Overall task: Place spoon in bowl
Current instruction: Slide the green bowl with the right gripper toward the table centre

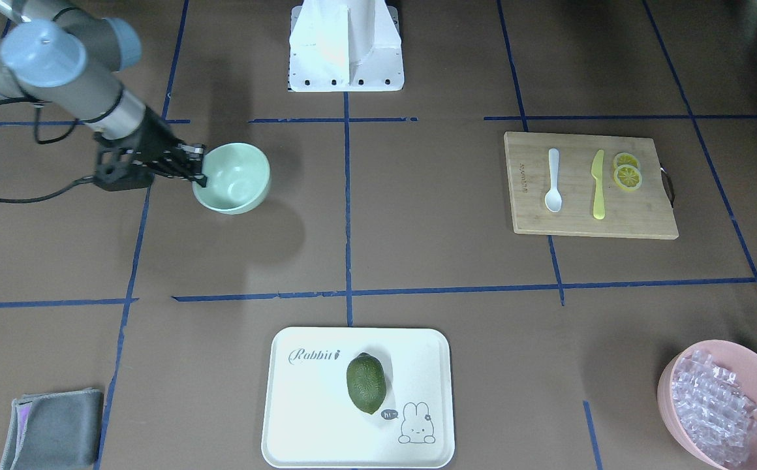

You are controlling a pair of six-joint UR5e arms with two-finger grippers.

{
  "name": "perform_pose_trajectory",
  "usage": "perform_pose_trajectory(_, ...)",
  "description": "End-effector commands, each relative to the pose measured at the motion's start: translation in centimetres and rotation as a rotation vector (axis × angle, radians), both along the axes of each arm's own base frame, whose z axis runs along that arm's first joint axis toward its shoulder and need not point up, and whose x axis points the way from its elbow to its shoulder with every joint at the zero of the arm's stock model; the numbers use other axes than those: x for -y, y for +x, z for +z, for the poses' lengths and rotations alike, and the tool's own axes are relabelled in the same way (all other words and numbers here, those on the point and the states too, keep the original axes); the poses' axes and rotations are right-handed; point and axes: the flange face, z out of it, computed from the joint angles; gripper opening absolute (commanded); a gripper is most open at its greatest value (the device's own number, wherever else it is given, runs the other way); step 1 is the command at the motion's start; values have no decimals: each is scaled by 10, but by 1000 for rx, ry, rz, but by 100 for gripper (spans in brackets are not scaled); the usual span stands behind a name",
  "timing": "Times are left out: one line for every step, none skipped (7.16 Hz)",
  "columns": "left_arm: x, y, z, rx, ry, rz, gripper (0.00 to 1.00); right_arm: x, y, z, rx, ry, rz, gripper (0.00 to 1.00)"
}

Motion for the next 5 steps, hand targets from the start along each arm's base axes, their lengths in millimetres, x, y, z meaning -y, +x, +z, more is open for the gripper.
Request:
perform_pose_trajectory(0, 0, 0, 0, -2, -2, 100, -16, -72, -72, -95, 8, 14, 0)
perform_pose_trajectory(-1, 0, 1, 0, -3, -2, 100, -22, -82, -69, -113, -15, 11, 0)
perform_pose_trajectory(-1, 0, 1, 0, -3, -2, 100, -9, -105, -73, -122, -41, 24, 0)
perform_pose_trajectory(-1, 0, 0, 0, -2, -2, 100, -3, -117, -87, -113, -66, 42, 0)
perform_pose_trajectory(-1, 0, 0, 0, -2, -2, 100, -4, -121, -93, -107, -69, 43, 0)
